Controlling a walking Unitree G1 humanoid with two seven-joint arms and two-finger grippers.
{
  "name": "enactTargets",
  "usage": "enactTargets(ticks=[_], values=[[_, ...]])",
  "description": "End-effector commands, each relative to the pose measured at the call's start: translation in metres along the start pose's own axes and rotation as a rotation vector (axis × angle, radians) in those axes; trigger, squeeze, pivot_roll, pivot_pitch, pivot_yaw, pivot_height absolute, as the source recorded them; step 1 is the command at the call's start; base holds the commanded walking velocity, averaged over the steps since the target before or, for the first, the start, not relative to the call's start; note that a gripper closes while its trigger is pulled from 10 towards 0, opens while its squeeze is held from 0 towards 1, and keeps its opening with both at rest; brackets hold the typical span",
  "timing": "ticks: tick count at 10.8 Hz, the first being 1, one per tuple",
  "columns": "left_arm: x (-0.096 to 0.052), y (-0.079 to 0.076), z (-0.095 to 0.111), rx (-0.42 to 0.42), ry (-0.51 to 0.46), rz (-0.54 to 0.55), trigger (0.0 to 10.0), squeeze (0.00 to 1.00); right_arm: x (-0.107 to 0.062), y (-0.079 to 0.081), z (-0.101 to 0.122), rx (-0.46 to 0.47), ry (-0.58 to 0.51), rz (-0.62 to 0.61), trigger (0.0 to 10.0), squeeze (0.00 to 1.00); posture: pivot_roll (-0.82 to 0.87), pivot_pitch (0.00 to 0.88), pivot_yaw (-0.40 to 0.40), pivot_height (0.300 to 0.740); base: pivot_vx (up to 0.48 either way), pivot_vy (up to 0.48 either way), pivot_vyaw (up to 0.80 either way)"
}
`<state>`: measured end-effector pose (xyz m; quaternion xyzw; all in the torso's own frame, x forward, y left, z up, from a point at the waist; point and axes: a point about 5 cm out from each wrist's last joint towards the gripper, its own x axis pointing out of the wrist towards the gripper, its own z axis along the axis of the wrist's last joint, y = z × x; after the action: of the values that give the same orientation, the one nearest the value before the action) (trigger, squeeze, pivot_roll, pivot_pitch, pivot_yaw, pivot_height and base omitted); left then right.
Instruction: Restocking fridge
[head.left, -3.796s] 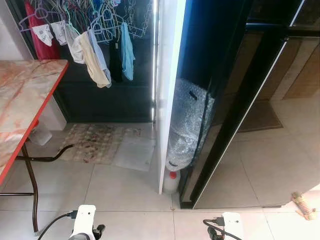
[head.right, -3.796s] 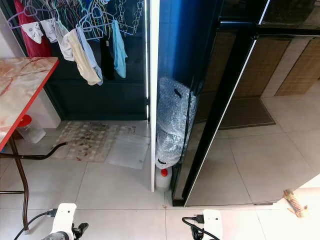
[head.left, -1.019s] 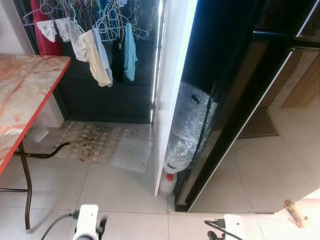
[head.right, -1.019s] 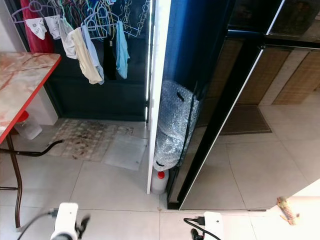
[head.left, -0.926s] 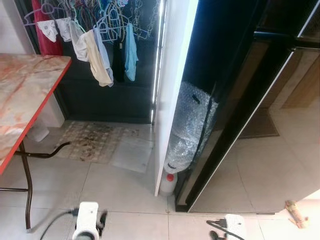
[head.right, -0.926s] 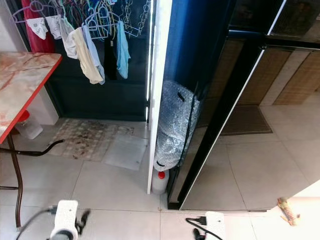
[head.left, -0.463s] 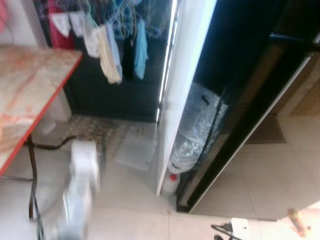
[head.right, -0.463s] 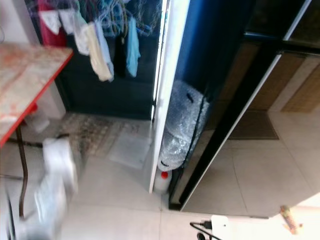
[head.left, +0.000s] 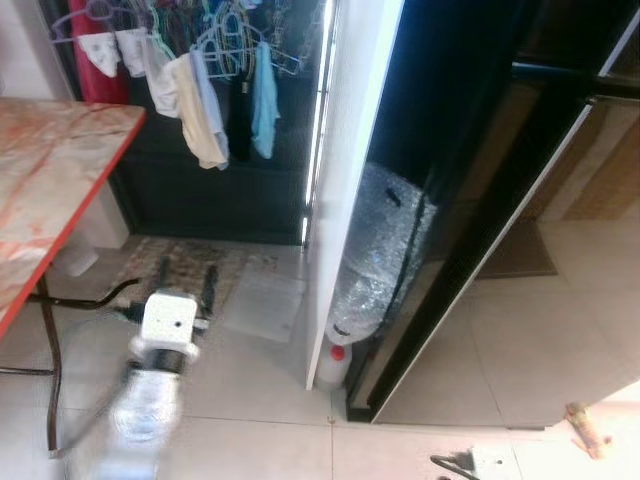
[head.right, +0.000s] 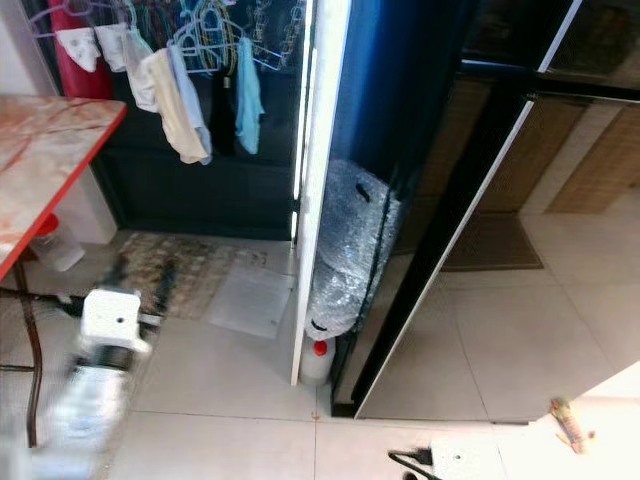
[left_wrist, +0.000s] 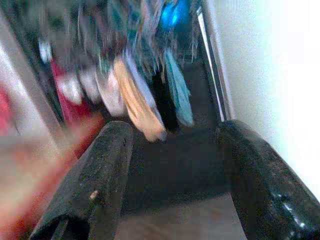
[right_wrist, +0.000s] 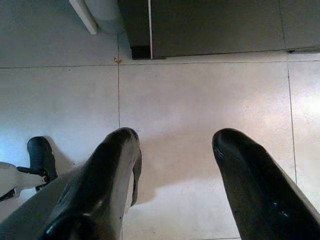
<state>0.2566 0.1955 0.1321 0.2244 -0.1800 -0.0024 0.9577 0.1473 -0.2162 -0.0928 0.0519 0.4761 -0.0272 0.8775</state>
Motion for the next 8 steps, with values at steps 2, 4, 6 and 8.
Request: enactTargets(ticks=[2, 4, 6, 8], values=[[0.008, 0.011, 0.016, -0.046, -0.025, 0.068, 10.0, 0.0, 0.004, 0.013, 0.003, -0.009, 0.011, 0.005, 10.0, 0.0, -0.05, 0.0, -0.112, 0.74, 0.0, 0.0, 0.0], [-0.003, -0.012, 0.02, -0.218, 0.055, -0.005, 10.0, 0.0, 0.008, 0.035, 0.003, -0.014, 0.012, 0.027, 10.0, 0.0, -0.06, 0.0, -0.111, 0.74, 0.0, 0.0, 0.0], [-0.021, -0.025, 0.005, -0.294, 0.168, -0.013, 10.0, 0.0, 0.01, 0.047, 0.006, -0.02, 0.009, 0.04, 10.0, 0.0, -0.06, 0.0, -0.118, 0.74, 0.0, 0.0, 0.0], [-0.019, -0.015, 0.004, -0.286, 0.204, 0.033, 10.0, 0.0, 0.011, 0.05, 0.009, -0.038, 0.006, 0.043, 10.0, 0.0, -0.05, 0.0, -0.124, 0.74, 0.0, 0.0, 0.0]])
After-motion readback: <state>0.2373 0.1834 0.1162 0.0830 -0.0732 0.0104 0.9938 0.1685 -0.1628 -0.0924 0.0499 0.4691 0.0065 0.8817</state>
